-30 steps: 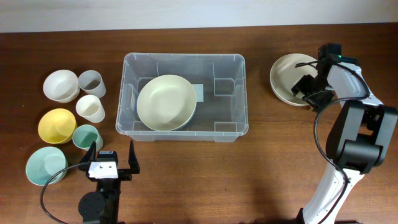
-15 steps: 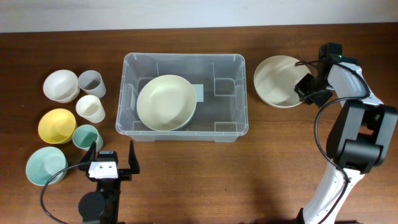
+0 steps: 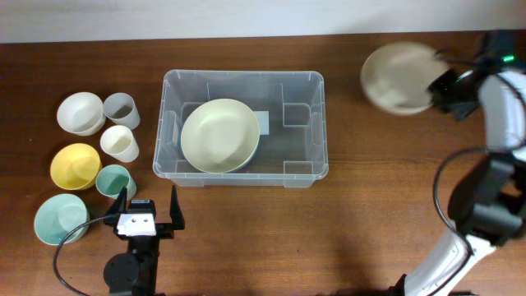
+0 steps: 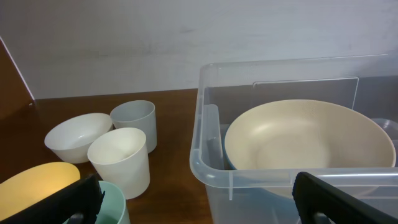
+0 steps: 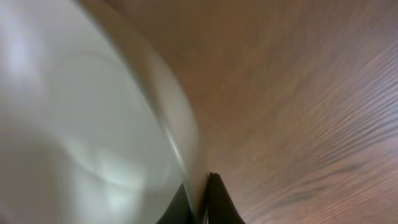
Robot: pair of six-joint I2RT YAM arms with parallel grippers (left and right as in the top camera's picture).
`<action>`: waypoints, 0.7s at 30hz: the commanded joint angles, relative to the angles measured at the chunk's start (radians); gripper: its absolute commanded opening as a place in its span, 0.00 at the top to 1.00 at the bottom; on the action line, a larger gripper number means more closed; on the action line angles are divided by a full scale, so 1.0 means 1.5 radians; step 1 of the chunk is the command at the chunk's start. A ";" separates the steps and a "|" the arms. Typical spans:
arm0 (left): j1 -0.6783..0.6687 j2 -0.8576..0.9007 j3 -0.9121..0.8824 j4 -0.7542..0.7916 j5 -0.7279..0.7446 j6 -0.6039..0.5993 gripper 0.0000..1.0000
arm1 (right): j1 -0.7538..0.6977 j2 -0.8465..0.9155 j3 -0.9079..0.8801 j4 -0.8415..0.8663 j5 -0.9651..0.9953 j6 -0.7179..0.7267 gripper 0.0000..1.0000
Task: Pack container
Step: 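Lift the second cream bowl and carry it over the bin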
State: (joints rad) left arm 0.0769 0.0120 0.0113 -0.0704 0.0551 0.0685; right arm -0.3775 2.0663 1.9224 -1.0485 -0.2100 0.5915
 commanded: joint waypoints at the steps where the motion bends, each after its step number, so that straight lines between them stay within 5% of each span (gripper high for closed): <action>1: -0.003 -0.004 -0.002 -0.004 0.000 0.011 0.00 | -0.007 -0.115 0.086 -0.015 -0.067 -0.030 0.96; 10: -0.003 -0.004 -0.002 -0.004 0.000 0.010 0.00 | 0.151 -0.233 0.102 -0.047 -0.152 -0.109 0.96; 21: -0.003 -0.004 -0.002 -0.004 0.000 0.011 0.00 | 0.443 -0.168 0.102 -0.054 -0.068 -0.127 0.96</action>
State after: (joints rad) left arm 0.0765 0.0120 0.0113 -0.0704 0.0551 0.0685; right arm 0.2184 1.7763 2.0686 -1.1336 -0.3698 0.4133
